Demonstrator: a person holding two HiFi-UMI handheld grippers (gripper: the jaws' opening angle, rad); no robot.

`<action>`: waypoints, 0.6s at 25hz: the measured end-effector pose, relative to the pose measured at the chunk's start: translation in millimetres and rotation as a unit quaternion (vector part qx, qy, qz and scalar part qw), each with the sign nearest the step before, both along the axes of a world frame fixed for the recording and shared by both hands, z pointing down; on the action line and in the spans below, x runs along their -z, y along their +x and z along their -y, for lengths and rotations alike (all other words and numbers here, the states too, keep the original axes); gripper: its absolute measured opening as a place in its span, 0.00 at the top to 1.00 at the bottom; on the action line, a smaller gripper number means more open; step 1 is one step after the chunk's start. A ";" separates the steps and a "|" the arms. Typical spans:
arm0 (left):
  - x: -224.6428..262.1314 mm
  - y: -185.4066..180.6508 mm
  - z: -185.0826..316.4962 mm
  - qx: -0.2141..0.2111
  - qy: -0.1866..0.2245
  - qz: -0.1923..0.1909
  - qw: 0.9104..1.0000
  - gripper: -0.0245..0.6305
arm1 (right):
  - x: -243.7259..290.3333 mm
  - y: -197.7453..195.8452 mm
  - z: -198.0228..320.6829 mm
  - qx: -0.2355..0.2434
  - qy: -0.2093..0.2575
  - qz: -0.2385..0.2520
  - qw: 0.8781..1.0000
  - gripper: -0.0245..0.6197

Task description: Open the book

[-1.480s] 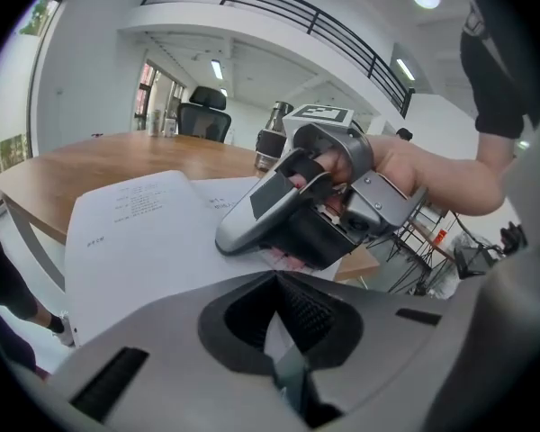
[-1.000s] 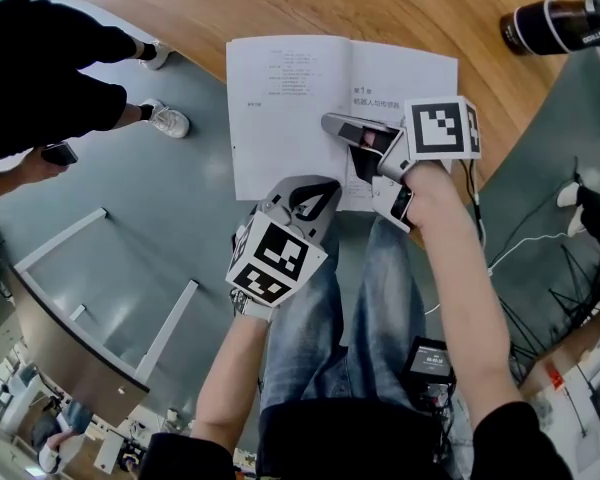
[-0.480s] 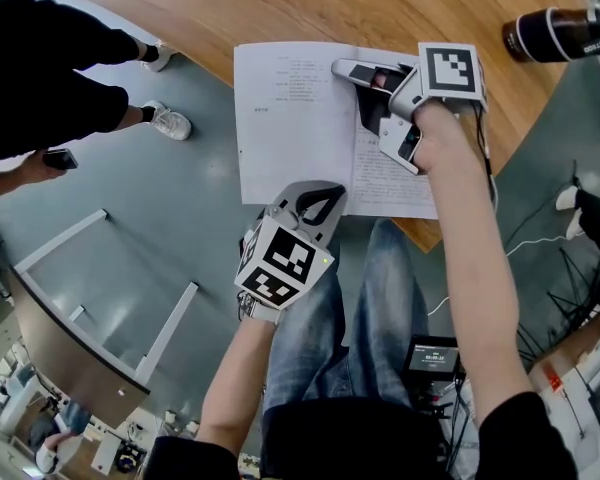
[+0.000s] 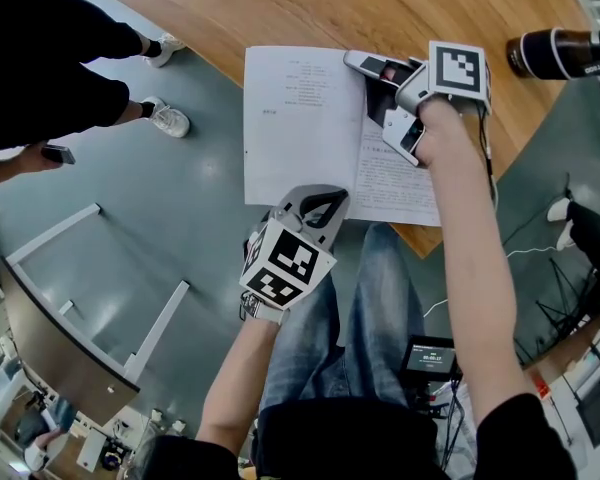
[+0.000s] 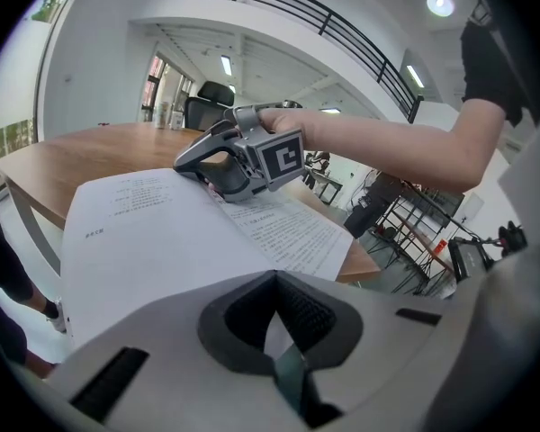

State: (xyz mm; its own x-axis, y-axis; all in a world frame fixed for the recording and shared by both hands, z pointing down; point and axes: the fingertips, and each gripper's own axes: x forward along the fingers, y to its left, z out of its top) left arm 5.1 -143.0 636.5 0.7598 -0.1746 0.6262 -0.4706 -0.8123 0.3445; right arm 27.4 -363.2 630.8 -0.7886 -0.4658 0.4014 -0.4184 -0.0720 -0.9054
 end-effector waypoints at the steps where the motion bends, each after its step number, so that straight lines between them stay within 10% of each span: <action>1: -0.1 0.0 1.2 0.002 -0.001 -0.001 1.000 0.95 | -0.6 -0.3 -1.6 0.004 0.000 0.000 1.000 0.99; 15: -1.5 1.4 -0.2 0.005 -0.003 -0.002 1.000 0.95 | 9.4 -38.2 -110.6 0.084 0.002 0.050 0.995 0.99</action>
